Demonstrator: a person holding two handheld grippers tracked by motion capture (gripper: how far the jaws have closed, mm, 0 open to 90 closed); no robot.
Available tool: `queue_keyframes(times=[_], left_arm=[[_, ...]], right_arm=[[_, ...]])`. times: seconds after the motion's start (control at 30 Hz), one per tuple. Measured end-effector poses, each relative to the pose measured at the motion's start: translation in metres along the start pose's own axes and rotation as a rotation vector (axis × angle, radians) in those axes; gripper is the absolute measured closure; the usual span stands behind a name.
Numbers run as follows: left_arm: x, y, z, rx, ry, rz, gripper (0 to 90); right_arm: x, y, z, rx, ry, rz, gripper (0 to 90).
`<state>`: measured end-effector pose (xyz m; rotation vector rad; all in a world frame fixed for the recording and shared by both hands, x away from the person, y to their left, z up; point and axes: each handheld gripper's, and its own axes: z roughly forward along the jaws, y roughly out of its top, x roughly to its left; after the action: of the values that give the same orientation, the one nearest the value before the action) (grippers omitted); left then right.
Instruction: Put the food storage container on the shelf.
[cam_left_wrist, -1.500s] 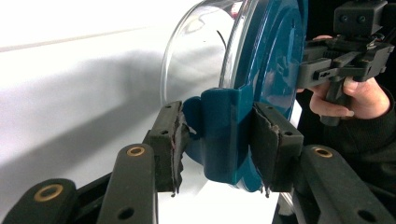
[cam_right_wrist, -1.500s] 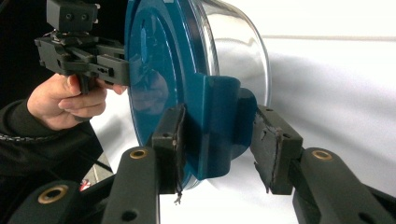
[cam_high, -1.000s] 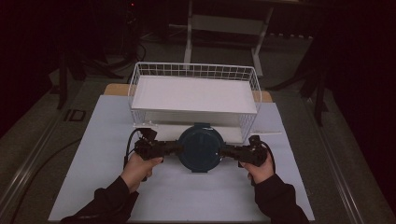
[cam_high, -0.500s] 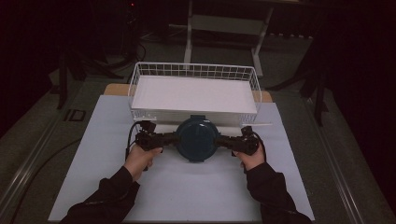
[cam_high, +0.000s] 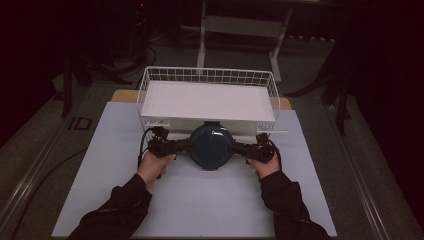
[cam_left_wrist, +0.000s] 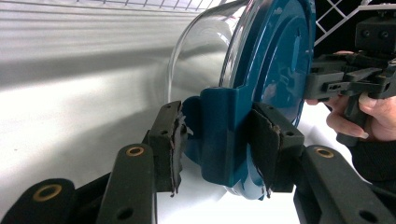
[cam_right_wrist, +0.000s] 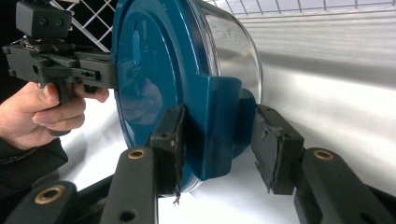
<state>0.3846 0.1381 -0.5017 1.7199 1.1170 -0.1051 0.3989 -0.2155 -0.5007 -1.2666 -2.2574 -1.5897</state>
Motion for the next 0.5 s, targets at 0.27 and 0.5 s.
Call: queue_keyframes(times=[0.27,0.5], left_arm=[[0.0047,0.0024,0.0006,0.003,-0.002,-0.012,55.6],[0.0071,0.0005,0.0043,-0.014,-0.018,-0.061,53.9]], right_arm=[[-0.0020,0.0019,0.0030,0.001,-0.008,0.008,55.4],[0.0004,0.0008,0.0043,-0.003,-0.062,-0.005,51.4]])
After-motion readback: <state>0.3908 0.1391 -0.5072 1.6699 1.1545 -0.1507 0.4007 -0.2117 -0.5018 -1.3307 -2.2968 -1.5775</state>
